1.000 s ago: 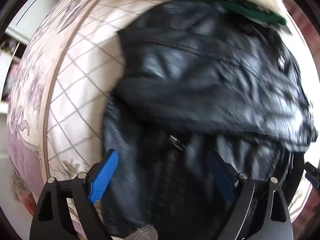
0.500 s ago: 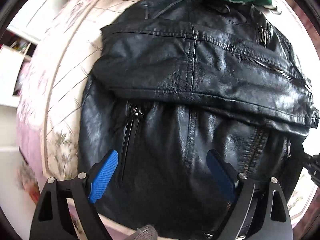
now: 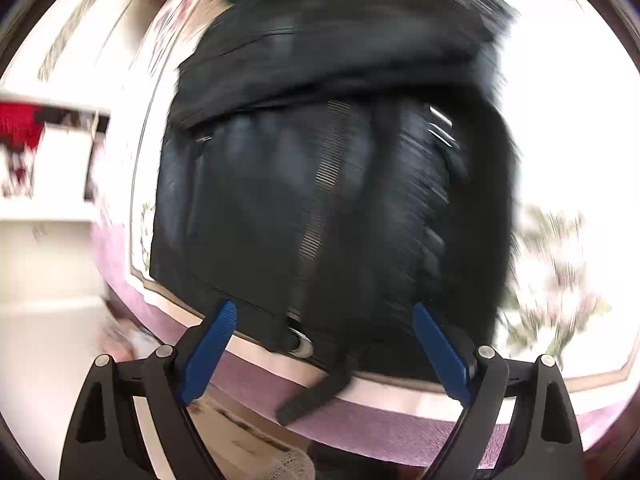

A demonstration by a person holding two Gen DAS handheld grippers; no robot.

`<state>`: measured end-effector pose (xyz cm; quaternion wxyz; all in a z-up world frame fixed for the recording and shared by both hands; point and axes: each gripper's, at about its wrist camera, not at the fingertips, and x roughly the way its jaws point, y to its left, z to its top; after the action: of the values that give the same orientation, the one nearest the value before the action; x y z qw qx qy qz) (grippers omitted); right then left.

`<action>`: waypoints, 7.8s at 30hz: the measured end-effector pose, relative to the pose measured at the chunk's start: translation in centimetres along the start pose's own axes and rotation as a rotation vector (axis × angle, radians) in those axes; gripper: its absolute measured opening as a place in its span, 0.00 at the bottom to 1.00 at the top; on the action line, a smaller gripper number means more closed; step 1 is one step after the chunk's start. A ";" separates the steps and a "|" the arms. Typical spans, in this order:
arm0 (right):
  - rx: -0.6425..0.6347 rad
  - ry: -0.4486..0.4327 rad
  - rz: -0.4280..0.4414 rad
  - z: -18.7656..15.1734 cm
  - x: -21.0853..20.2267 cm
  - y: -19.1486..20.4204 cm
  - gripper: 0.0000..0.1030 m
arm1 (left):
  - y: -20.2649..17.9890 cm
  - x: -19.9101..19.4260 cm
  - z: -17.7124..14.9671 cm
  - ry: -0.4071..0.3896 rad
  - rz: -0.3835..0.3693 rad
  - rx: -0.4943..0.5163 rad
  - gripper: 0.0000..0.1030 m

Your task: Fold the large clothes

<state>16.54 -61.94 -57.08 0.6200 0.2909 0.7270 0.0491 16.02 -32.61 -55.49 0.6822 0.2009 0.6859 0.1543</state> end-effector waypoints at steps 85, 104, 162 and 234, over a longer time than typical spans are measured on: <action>-0.452 -0.007 -0.299 6.2 29.4 61.8 0.29 | 33.5 22.0 4.1 0.070 -0.698 -0.415 0.15; -0.467 -0.072 -0.126 4.1 19.6 59.0 0.59 | 39.8 18.7 4.7 0.035 -0.693 -0.605 0.76; -0.056 0.235 -0.032 -12.0 28.1 35.3 0.44 | 38.0 27.6 -2.1 0.126 -0.692 -0.502 0.41; -0.417 0.019 0.188 19.0 23.0 48.3 0.52 | 42.5 21.8 1.6 -0.007 -0.693 -0.715 0.84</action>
<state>50.24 -16.41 -60.57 0.6527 0.2223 0.6766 0.2586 20.61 14.93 -53.92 0.7220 -0.2849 0.6141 0.1432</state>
